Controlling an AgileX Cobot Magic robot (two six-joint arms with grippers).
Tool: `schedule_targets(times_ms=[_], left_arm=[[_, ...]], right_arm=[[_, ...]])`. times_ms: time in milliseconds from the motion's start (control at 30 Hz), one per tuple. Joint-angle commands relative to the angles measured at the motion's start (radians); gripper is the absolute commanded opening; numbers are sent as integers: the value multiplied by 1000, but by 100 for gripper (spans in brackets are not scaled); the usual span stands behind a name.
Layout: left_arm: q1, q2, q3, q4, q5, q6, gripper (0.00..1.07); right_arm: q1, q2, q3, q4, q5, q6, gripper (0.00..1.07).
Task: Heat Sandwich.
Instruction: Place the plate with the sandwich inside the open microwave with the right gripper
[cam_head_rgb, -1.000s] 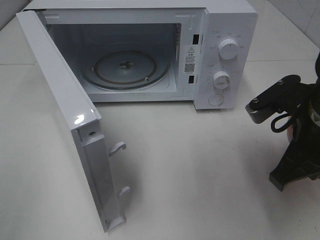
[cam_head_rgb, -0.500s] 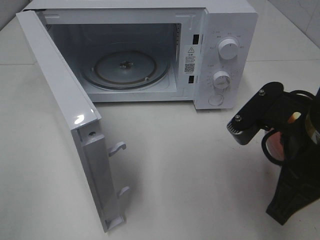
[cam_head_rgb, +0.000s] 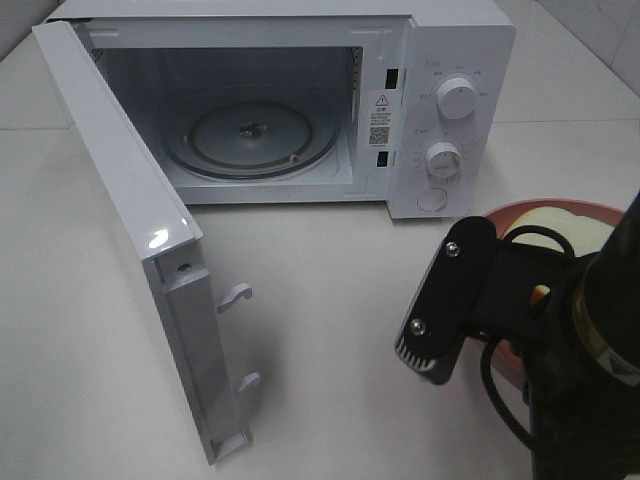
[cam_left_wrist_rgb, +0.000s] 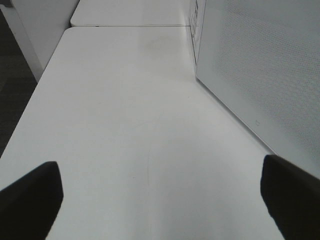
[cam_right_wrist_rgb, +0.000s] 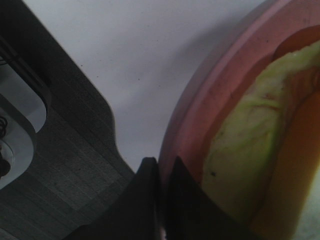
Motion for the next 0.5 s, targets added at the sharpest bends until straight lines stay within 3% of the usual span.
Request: schedule_targets(times_ms=[33,200,500], left_arm=[[1,-28,1,3,-8,-1,101],[1,-28,1,3,-8,-1,101],[1,-28,1,3,-8,-1,101]], right_arm=[[65,-10,4,-20,13,-76,2],[116,-10,4,-26,8,-170,2],[118,-10,4,-47,-34,-192,0]])
